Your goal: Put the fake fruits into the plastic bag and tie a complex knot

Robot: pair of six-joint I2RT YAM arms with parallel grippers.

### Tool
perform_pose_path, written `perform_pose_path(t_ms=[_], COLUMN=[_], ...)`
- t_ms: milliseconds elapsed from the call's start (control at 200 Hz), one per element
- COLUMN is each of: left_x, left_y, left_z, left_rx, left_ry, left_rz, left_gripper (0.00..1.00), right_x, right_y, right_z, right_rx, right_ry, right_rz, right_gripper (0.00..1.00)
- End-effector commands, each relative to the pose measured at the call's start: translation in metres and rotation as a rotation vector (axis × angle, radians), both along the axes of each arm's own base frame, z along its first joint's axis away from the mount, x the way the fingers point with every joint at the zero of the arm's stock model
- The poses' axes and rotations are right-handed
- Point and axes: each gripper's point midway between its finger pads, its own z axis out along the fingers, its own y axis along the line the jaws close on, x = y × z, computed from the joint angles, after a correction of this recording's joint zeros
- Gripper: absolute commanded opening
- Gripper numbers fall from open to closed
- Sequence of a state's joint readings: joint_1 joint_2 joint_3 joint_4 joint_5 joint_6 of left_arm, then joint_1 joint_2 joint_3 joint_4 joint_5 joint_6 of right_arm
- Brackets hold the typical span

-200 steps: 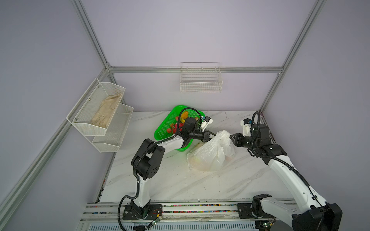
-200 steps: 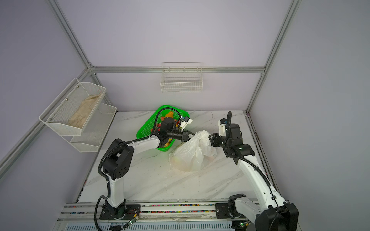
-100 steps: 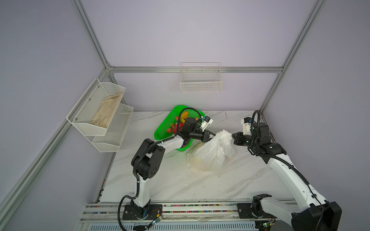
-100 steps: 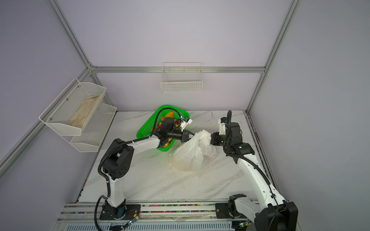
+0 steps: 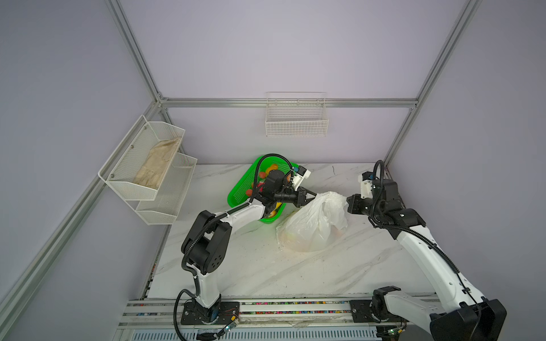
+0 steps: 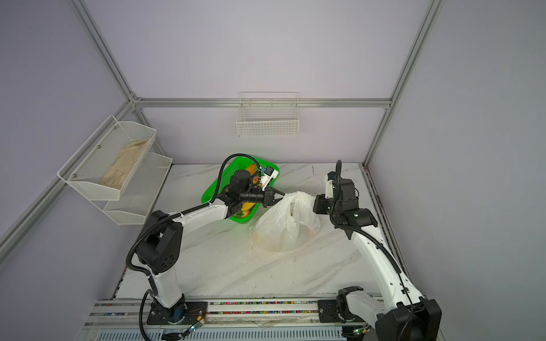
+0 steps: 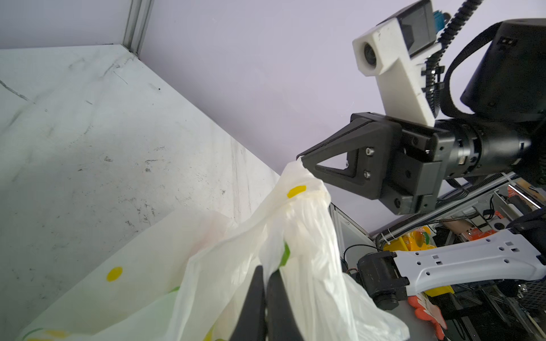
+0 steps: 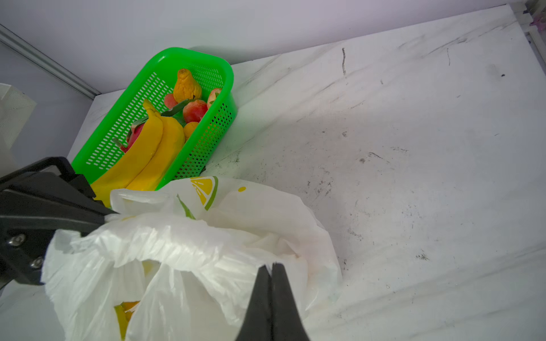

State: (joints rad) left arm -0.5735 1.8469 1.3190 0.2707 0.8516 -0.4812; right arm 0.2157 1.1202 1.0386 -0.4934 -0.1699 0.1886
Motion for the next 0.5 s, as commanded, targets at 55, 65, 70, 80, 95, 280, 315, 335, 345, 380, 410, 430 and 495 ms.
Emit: perform_pose_path(t_ms=[55, 65, 70, 80, 95, 280, 315, 335, 345, 380, 410, 430, 495], left_x=[0.011, 0.011, 0.011, 0.011, 0.011, 0.010, 0.010, 0.010, 0.010, 0.010, 0.010, 0.011, 0.010], left_y=[0.027, 0.027, 0.027, 0.028, 0.029, 0.033, 0.033, 0.033, 0.033, 0.034, 0.035, 0.036, 0.039], left_z=[0.004, 0.004, 0.004, 0.005, 0.005, 0.009, 0.008, 0.008, 0.008, 0.007, 0.006, 0.006, 0.007], left_rx=[0.023, 0.024, 0.023, 0.023, 0.024, 0.026, 0.028, 0.029, 0.029, 0.033, 0.037, 0.039, 0.043], left_ry=[-0.030, -0.031, -0.032, -0.033, -0.033, -0.036, -0.033, -0.032, -0.032, -0.031, -0.028, -0.030, -0.031], left_rz=[0.101, 0.103, 0.104, 0.107, 0.111, 0.120, 0.120, 0.119, 0.119, 0.121, 0.125, 0.127, 0.134], left_gripper=[0.00, 0.00, 0.00, 0.00, 0.00, 0.00, 0.00, 0.00, 0.00, 0.00, 0.00, 0.00, 0.00], right_x=[0.006, 0.006, 0.006, 0.006, 0.006, 0.008, 0.009, 0.009, 0.009, 0.009, 0.009, 0.009, 0.010], right_y=[-0.019, -0.019, -0.019, -0.019, -0.019, -0.017, -0.017, -0.017, -0.018, -0.019, -0.020, -0.022, -0.025], right_z=[-0.012, -0.013, -0.013, -0.013, -0.014, -0.016, -0.015, -0.014, -0.014, -0.015, -0.013, -0.014, -0.015], right_rx=[-0.075, -0.077, -0.076, -0.077, -0.077, -0.066, -0.063, -0.063, -0.064, -0.065, -0.067, -0.070, -0.081], right_ry=[0.029, 0.031, 0.032, 0.031, 0.033, 0.024, 0.024, 0.022, 0.022, 0.026, 0.026, 0.028, 0.028], right_rz=[-0.078, -0.078, -0.079, -0.080, -0.080, -0.077, -0.078, -0.079, -0.081, -0.090, -0.099, -0.108, -0.126], right_gripper=[0.00, 0.00, 0.00, 0.00, 0.00, 0.00, 0.00, 0.00, 0.00, 0.00, 0.00, 0.00, 0.00])
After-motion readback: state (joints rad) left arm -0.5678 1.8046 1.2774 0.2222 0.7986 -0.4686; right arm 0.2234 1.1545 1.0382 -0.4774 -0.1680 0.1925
